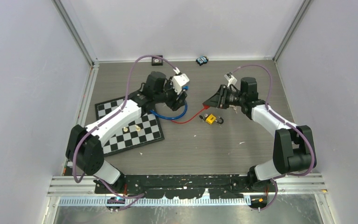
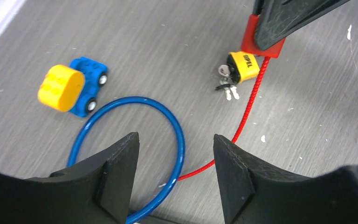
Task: Unlock with the key
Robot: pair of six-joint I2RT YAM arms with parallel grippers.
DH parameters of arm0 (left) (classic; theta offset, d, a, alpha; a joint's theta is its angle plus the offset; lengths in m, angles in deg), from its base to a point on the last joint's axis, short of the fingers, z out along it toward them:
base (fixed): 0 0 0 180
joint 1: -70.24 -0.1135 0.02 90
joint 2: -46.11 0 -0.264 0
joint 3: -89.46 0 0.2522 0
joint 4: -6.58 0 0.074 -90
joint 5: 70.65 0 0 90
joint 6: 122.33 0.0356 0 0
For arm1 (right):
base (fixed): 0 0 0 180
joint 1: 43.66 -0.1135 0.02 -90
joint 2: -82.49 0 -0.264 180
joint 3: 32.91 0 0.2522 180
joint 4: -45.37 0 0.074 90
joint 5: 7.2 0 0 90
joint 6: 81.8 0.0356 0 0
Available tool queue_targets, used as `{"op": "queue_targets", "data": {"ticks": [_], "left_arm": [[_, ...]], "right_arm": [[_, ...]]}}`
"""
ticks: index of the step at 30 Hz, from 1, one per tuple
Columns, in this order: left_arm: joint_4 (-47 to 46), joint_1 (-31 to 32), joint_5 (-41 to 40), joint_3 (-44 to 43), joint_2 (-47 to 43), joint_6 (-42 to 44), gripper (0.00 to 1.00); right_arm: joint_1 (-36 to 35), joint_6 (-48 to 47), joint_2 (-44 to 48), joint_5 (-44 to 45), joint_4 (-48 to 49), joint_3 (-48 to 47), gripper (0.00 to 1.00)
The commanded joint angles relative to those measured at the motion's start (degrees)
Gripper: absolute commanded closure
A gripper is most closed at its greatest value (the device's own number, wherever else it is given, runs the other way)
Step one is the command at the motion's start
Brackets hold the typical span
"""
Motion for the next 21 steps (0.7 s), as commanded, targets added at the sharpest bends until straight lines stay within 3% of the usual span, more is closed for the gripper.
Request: {"op": "queue_targets", "data": {"ticks": [1, 8, 21], "left_arm": [[-1.77, -2.87, 1.76, -0.17, -4.51, -1.72, 0.38], [-1.20, -3.51, 2.20, -0.43, -5.66, -2.58, 0.37], [-1.41, -3.69, 3.60, -0.10, -5.85, -3.04, 0.36]], "right_arm": [[2.56, 2.83, -0.63, -2.67, 3.31, -4.80, 1.00], [7.83, 4.05, -2.26, -6.28, -1.75, -10.51, 0.99], [17.75, 3.21, -6.80, -5.30, -4.04, -20.34, 0.99]]}}
